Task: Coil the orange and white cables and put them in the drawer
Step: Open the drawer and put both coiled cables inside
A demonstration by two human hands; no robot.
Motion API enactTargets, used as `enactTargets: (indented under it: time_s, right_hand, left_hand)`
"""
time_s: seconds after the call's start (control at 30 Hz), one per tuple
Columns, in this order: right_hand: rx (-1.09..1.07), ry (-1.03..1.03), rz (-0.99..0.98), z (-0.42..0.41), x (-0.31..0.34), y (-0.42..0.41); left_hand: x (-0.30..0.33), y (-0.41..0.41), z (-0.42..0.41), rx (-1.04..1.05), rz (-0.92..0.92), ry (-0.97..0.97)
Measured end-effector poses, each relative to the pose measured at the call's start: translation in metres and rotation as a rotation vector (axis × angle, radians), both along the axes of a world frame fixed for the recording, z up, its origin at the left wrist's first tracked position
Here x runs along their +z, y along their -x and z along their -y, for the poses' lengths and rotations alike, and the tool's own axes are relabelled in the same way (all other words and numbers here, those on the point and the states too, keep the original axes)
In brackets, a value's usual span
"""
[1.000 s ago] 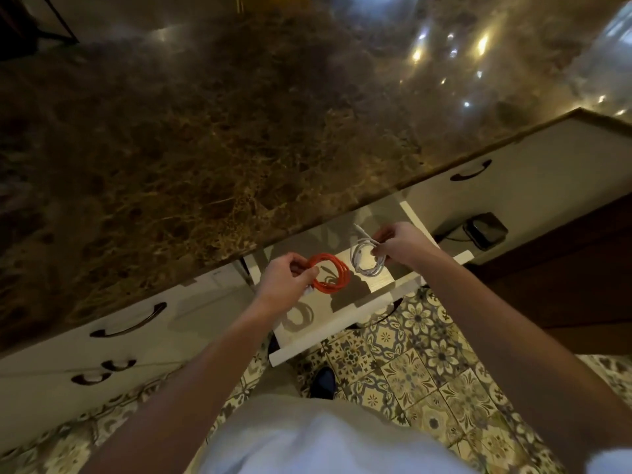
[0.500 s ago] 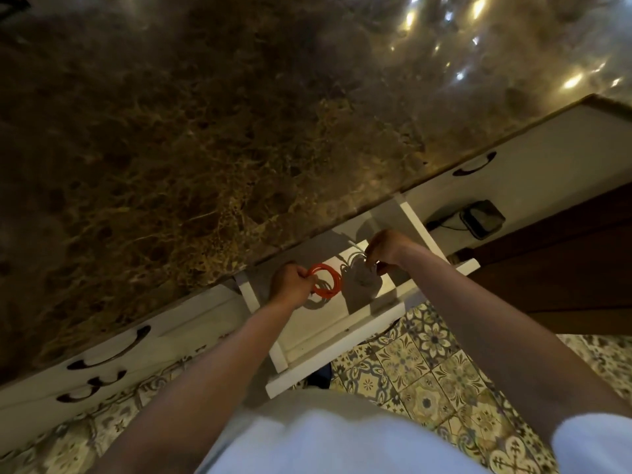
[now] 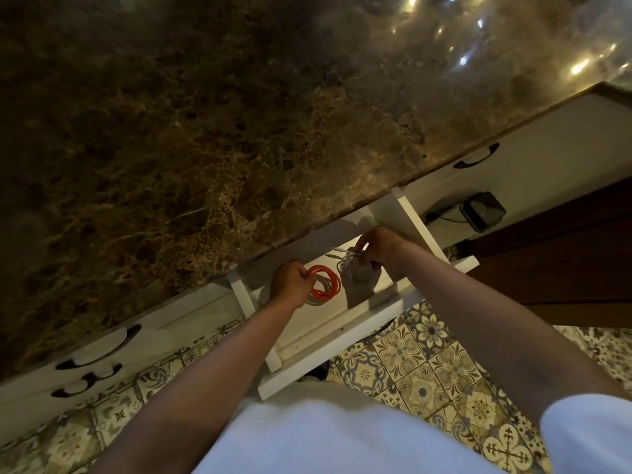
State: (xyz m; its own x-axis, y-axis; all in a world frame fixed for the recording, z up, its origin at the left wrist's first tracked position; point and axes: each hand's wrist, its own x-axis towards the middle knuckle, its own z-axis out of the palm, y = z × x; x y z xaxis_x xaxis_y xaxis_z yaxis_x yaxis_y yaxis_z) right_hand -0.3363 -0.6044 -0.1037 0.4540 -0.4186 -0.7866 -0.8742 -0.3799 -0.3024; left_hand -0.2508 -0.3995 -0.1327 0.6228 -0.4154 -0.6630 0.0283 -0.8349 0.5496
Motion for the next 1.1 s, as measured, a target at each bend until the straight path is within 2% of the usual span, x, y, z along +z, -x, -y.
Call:
enactTargets:
  time_s: [0.23, 0.77, 0.97, 1.1]
  right_hand:
    - [0.099, 0.08, -0.006, -0.001, -0.002, 0.006]
    - [0.036, 0.126, -0.003, -0.002, -0.012, 0.001]
    - [0.115, 0.222, -0.034, -0.004, -0.007, -0.003]
    - [0.069, 0.172, -0.018, -0.008, 0.016, -0.003]
  left_hand:
    - [-0.004, 0.002, -0.002, -0.03, 0.044, -0.019]
    - [0.009, 0.006, -0.012, -0.185, 0.146, -0.119]
    - [0.023, 0.005, -0.014, -0.257, 0.183, -0.065]
    - [0.035, 0.001, -0.016, -0.29, 0.156, 0.014]
